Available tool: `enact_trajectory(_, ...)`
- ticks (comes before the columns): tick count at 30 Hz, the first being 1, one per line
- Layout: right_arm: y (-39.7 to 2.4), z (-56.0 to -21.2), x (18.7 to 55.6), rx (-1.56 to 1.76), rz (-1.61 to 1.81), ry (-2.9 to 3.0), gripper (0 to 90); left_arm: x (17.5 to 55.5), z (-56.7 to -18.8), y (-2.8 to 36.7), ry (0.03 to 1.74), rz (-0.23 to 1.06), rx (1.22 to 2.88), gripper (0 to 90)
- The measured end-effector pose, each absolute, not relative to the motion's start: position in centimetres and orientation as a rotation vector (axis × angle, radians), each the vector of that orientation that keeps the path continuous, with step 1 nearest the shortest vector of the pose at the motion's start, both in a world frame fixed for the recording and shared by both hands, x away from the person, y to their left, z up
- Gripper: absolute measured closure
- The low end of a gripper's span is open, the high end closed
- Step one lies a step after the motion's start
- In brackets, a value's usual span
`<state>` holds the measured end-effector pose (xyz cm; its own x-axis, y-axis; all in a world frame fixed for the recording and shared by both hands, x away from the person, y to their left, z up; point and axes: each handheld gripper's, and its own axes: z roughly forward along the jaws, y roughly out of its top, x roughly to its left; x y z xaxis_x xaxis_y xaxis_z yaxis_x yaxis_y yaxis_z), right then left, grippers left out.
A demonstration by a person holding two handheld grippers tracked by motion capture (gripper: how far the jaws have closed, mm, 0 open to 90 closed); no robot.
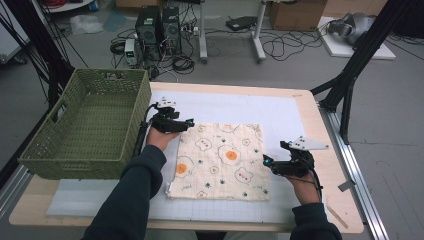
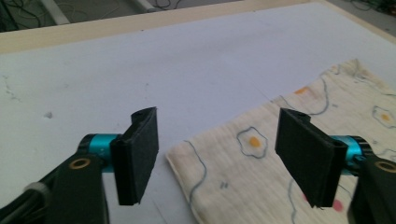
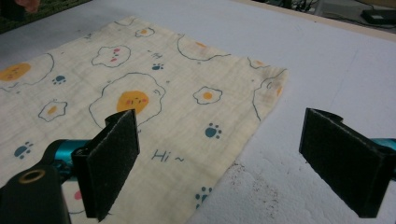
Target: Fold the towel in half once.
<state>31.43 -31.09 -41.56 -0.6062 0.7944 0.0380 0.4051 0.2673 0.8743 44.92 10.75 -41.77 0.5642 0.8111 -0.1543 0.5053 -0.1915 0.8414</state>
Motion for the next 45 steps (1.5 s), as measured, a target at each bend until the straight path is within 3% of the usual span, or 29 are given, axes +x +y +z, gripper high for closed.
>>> enact_trajectory(16, -31.2, -41.7, 31.4, 1.096, 1.279, 2.144, 11.5, 46.9, -44.7, 9.2, 1.029, 0.469, 2.076, 47.0)
enact_trajectory(18, -31.2, -41.8, 31.6, 1.098, 1.275, 2.147, 11.5, 46.7, -44.7, 9.1, 0.997, 0.456, 2.084, 58.6)
enact_trajectory(20, -31.1, -42.0, 31.8, 1.099, 1.266, 2.15, 11.5, 46.4, -44.6, 8.8, 0.963, 0.442, 2.095, 76.1)
enact_trajectory(22, -31.0, -42.1, 32.0, 1.109, 1.252, 2.151, 11.5, 46.3, -44.7, 8.7, 0.974, 0.432, 2.08, 81.6)
enact_trajectory(33, -31.1, -41.0, 33.6, 1.135, 1.24, 2.105, 11.5, 46.0, -44.3, 9.5, 1.02, 0.401, 2.005, 84.5)
enact_trajectory(42, -29.7, -40.9, 40.1, 1.198, 1.137, 2.15, 11.8, 46.0, -43.7, 10.1, 1.032, 0.392, 1.951, 83.9)
enact_trajectory(45, -29.4, -41.5, 41.9, 1.228, 1.12, 2.164, 17.8, 45.9, -43.6, 10.1, 1.027, 0.393, 1.951, 83.9)
